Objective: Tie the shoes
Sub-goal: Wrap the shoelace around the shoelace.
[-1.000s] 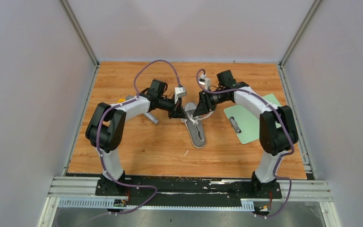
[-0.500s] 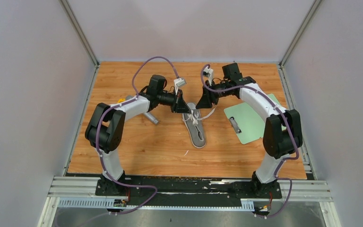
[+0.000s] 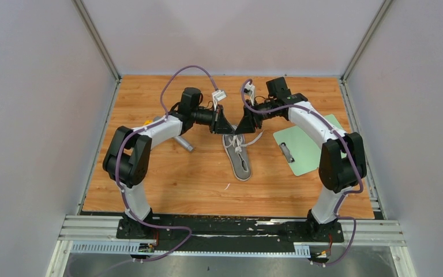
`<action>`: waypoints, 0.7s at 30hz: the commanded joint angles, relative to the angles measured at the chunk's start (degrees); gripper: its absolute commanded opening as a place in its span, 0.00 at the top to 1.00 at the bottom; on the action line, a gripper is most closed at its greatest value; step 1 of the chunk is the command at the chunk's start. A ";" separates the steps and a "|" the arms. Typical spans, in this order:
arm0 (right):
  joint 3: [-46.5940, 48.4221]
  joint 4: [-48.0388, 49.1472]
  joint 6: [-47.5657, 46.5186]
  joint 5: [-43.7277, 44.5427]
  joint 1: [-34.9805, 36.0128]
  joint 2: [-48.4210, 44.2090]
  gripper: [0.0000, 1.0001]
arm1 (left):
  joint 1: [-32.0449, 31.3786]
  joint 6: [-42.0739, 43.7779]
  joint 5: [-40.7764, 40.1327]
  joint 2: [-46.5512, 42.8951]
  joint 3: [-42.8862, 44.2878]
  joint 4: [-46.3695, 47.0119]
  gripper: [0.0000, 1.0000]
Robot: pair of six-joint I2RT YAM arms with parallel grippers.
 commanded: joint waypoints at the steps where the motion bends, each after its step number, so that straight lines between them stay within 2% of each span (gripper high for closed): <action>1: -0.03 1.25 -0.80 -2.89 0.67 0.42 0.67 | -0.32 -1.03 2.57 -3.39 1.42 2.39 1.00; 7: -0.91 2.06 -0.82 -2.46 1.34 1.02 0.70 | -0.32 -0.57 3.44 -3.43 0.90 2.59 1.00; 12: -0.37 3.16 0.78 -2.98 1.44 2.16 0.96 | -0.32 0.11 3.98 -2.92 0.78 1.85 1.00; 14: -0.19 3.40 1.24 -2.80 1.46 2.44 1.00 | -0.32 2.33 3.86 -2.52 0.86 0.12 0.93; 17: 0.02 3.57 1.61 -2.27 1.42 2.55 1.00 | -0.32 7.20 1.70 -2.66 0.88 -5.56 0.71; 19: -0.12 3.74 2.36 -1.99 1.27 2.63 1.00 | -0.31 9.82 -0.28 -3.18 0.22 -6.66 0.59; 21: -0.46 4.40 4.44 -1.26 1.29 2.77 1.00 | -0.32 9.16 -2.27 -4.25 -1.67 -3.94 0.56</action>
